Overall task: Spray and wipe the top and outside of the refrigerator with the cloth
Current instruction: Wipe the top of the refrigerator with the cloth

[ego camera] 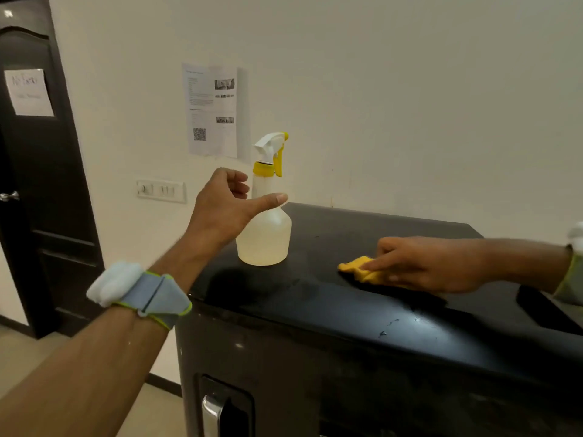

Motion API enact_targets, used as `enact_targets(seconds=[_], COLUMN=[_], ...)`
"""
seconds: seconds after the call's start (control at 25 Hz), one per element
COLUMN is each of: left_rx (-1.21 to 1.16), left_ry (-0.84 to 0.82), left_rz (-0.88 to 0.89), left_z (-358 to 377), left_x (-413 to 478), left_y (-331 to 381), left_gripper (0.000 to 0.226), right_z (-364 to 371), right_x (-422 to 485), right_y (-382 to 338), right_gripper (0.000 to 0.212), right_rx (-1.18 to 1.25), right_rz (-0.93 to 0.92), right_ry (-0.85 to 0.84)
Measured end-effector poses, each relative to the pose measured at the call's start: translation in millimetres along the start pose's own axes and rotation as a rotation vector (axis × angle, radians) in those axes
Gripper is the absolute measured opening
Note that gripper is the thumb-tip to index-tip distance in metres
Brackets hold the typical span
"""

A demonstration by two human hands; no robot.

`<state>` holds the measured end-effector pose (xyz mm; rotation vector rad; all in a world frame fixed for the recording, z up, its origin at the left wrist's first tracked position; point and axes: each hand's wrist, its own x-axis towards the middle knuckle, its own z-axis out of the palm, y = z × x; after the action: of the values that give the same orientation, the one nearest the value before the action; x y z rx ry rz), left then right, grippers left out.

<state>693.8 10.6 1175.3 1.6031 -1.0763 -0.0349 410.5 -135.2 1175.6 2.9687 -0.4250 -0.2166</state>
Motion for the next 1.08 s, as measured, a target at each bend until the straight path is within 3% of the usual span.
enact_targets(seconds=[0.08, 0.16, 0.28, 0.32, 0.4, 0.52, 0.6, 0.72, 0.84, 1.0, 1.08], left_rx=[-0.082, -0.174, -0.229, -0.242, -0.255, -0.263, -0.266, -0.274, -0.221, 0.004, 0.121], left_ry=[-0.189, -0.281, -0.405, -0.448, -0.512, -0.48, -0.448, -0.425, -0.364, -0.484, -0.542], left_rz=[-0.005, 0.006, 0.023, 0.031, 0.05, 0.085, 0.071, 0.042, 0.062, 0.199, 0.217], left_z=[3, 4, 4, 4, 7, 13, 15, 15, -7, -53, -65], left_x=[10, 20, 42, 49, 57, 59, 59, 57, 49, 42, 45], left_y=[0, 4, 6, 4, -1, -2, 4, 11, 11, 22, 31], left_gripper=[0.072, 0.06, 0.056, 0.055, 0.055, 0.058, 0.058, 0.049, 0.048, 0.054, 0.056], right_z=[2, 8, 12, 12, 12, 16, 18, 19, 9, 8, 10], right_x=[5, 33, 40, 28, 1, 10, 43, 58, 16, 26, 73], right_y=[22, 24, -8, -12, -4, 32, 34, 2, -11, 52, 73], right_gripper=[0.034, 0.045, 0.034, 0.035, 0.039, 0.034, 0.026, 0.03, 0.039, 0.075, 0.051], right_rx=[-0.043, -0.026, 0.069, 0.093, 0.106, -0.025, -0.001, 0.138, 0.184, 0.038, -0.003], right_rz=[0.186, 0.245, 0.041, -0.043, -0.042, 0.18, 0.267, 0.049, -0.144, 0.213, 0.402], right_ry=[0.005, 0.085, 0.223, 0.229, 0.167, 0.116, 0.177, 0.267, 0.198, 0.129, 0.133])
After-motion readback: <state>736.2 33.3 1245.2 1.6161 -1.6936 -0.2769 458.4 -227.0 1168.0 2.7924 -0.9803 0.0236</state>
